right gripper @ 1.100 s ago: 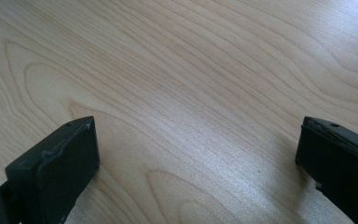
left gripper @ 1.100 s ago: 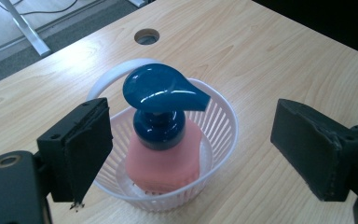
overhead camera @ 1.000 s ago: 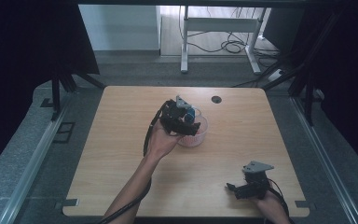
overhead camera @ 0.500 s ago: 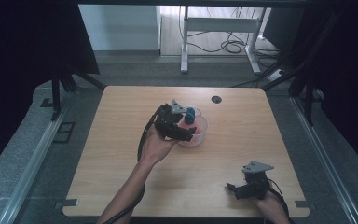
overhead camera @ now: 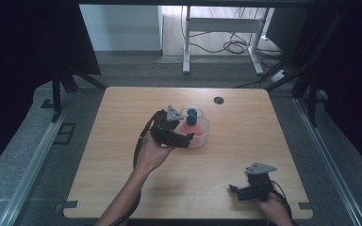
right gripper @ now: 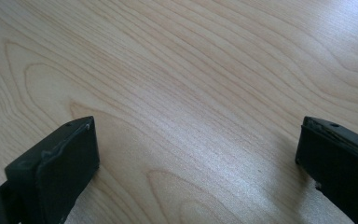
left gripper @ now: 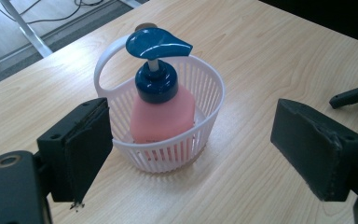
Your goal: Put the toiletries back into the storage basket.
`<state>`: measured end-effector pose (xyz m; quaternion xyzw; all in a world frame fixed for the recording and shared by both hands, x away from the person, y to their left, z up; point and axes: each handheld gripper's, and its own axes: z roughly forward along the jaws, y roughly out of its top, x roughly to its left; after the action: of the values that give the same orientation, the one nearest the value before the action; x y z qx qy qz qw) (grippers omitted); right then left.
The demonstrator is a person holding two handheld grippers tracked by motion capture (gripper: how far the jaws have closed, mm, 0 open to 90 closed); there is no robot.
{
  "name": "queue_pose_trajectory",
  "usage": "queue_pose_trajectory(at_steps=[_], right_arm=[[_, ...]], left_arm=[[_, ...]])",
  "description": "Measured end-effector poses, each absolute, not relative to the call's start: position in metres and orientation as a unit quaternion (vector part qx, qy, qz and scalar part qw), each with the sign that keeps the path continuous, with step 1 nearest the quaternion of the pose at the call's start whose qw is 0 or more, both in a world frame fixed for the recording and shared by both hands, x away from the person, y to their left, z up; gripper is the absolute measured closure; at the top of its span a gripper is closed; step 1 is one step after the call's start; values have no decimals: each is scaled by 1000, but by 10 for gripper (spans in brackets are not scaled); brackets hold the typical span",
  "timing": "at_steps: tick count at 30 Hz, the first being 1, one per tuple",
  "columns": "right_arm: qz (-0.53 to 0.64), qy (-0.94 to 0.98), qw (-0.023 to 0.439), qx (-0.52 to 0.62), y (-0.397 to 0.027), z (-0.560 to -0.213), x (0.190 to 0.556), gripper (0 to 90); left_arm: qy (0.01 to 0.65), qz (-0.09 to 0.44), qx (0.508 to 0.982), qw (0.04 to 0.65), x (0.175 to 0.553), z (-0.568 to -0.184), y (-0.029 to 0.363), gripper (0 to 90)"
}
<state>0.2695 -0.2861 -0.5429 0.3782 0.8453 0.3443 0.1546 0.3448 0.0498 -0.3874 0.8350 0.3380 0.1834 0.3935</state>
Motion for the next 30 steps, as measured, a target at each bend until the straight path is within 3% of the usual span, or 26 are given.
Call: queue_pose_trajectory(at_steps=[30], right_arm=[[344,845,155,378,-286,-543,270,0]], left_arm=[[336,193,830,401,313,-395,76,123]])
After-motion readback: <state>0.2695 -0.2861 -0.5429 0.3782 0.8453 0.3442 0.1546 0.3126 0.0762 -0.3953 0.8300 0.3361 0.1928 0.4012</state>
